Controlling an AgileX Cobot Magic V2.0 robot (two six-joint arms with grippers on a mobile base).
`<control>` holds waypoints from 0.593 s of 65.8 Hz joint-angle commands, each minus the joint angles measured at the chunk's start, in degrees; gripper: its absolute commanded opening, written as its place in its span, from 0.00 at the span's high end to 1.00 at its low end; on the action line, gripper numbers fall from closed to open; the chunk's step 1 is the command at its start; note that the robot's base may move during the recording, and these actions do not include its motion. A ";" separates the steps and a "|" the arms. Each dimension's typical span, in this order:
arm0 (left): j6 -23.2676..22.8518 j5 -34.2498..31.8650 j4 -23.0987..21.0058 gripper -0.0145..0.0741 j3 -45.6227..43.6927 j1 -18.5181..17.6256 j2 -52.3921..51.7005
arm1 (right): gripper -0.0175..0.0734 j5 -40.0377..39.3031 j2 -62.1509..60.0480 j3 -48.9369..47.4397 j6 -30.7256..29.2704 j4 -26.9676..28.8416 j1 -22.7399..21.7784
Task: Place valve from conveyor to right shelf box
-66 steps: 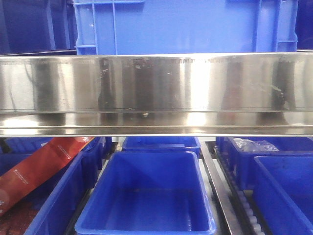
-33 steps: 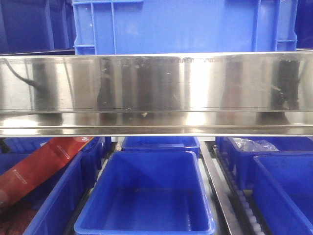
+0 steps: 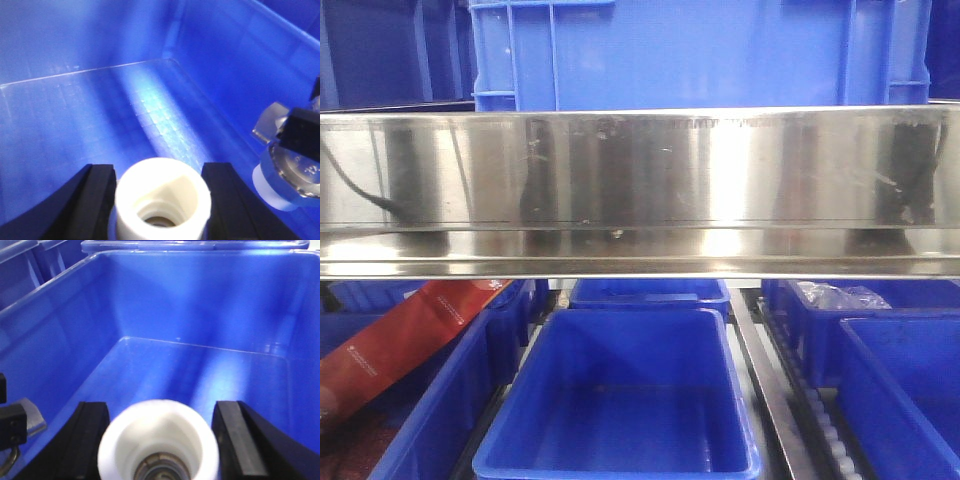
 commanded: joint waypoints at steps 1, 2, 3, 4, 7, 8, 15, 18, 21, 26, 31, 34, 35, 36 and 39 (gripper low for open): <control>-0.39 -1.88 -0.35 0.61 -0.94 -0.12 -0.68 | 0.52 -4.27 -0.66 -1.30 -0.36 0.44 0.12; -0.39 -1.88 -0.35 0.59 -0.94 -0.12 -0.68 | 0.51 -4.27 -0.66 -1.30 -0.36 0.44 0.12; -0.39 -1.88 -0.35 0.57 -0.94 -0.12 -0.68 | 0.50 -4.27 -0.66 -1.30 -0.36 0.44 0.12; -0.39 -1.88 -0.35 0.55 -0.94 -0.12 -0.68 | 0.49 -4.27 -0.66 -1.30 -0.36 0.44 0.12; -0.39 -1.88 -0.35 0.49 -0.94 -0.12 -0.68 | 0.46 -4.27 -0.66 -1.30 -0.36 0.44 0.12; -0.39 -1.88 -0.35 0.47 -0.94 -0.12 -0.68 | 0.46 -4.27 -0.66 -1.30 -0.36 0.44 0.12; -0.39 -1.88 -0.35 0.43 -0.94 -0.12 -0.68 | 0.43 -3.33 -0.66 -1.30 -0.36 0.44 0.12; -0.39 -1.88 -0.35 0.43 -0.94 -0.12 -0.68 | 0.42 -2.98 -0.66 -1.30 -0.36 0.44 0.12; -0.39 -1.88 -0.35 0.43 -0.94 -0.12 -0.68 | 0.40 -2.67 -0.66 -1.30 -0.36 0.44 0.12; -0.39 -1.88 -0.35 0.43 -0.94 -0.12 -0.68 | 0.37 -2.44 -0.66 -1.30 -0.36 0.44 0.12; -0.39 -1.88 -0.35 0.43 -0.94 -0.12 -0.68 | 0.36 -2.45 -0.66 -1.30 -0.36 0.44 0.12; -0.39 -1.88 -0.35 0.43 -0.94 -0.12 -0.68 | 0.36 -2.45 -0.66 -1.30 -0.36 0.44 0.12; -0.39 -1.99 -0.35 0.43 -0.94 -0.12 -0.68 | 0.36 -2.45 -0.66 -1.30 -0.36 0.44 0.12; -0.39 -2.00 -0.35 0.43 -0.94 -0.12 -0.68 | 0.36 -2.45 -0.66 -1.30 -0.36 0.44 0.12; -0.39 -2.11 -0.35 0.45 -0.94 -0.12 -0.68 | 0.37 -2.45 -0.66 -1.39 -0.36 0.44 0.12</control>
